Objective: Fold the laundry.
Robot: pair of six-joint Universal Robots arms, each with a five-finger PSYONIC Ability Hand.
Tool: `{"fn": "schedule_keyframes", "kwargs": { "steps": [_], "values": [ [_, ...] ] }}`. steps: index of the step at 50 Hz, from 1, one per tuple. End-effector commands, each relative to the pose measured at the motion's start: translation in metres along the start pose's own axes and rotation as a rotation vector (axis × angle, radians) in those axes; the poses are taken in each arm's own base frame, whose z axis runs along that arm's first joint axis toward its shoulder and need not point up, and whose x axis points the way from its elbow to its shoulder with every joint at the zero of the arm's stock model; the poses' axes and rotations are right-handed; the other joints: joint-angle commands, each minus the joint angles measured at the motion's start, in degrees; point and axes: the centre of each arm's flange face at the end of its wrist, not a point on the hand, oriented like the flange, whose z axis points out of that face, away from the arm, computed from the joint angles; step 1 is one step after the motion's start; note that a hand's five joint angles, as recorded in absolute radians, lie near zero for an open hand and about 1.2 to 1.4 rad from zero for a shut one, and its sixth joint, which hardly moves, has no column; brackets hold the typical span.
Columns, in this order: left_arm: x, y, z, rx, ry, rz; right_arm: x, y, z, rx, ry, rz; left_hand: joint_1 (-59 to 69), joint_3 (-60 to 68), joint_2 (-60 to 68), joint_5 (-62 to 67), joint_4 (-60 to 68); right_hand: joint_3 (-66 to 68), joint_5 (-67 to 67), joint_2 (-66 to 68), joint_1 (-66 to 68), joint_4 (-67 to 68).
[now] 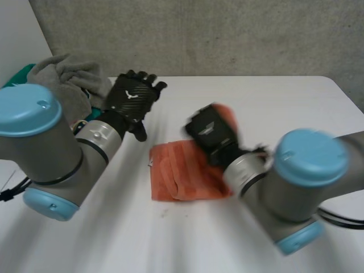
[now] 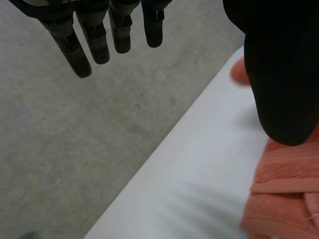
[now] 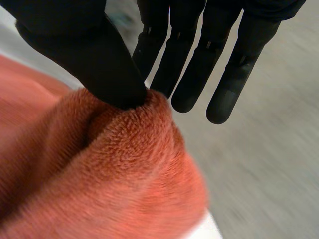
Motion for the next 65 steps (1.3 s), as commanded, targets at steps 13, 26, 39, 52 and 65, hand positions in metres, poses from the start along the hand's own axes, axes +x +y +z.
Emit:
{"fn": "schedule_keyframes", "kwargs": {
  "steps": [13, 26, 39, 52, 65],
  "values": [
    [-0.012, -0.008, 0.014, 0.029, -0.078, -0.188, 0.049, -0.014, -0.002, -0.017, 0.125, 0.387, -0.74, -1.72, -1.58, -2.62, -1.4, -57.87, -57.5, -57.47, -51.5, -58.51],
    [0.083, -0.005, 0.031, -0.031, 0.154, -0.293, 0.081, 0.049, -0.005, -0.401, 0.147, 0.681, -0.23, -1.22, -1.08, -2.11, -0.9, -57.87, -57.5, -57.47, -51.5, -58.51],
    [0.091, 0.05, 0.022, -0.374, -0.014, -0.222, 0.045, 0.081, 0.016, -0.46, -0.031, 0.799, -0.23, -1.22, -1.08, -2.11, -0.9, -57.87, -57.5, -57.47, -51.5, -58.51],
    [0.072, 0.075, 0.018, -0.456, 0.036, -0.145, 0.043, 0.092, 0.02, -0.519, -0.007, 0.641, 0.44, -0.54, -0.4, -1.44, -0.23, -57.87, -57.5, -57.47, -51.5, -58.51],
    [0.013, -0.017, 0.03, -0.103, 0.136, -0.21, 0.065, 0.067, -0.021, -0.481, 0.15, 0.63, -0.9, -1.89, -1.75, -2.79, -1.57, -57.87, -57.5, -57.47, -51.5, -58.51]
  ]
}}
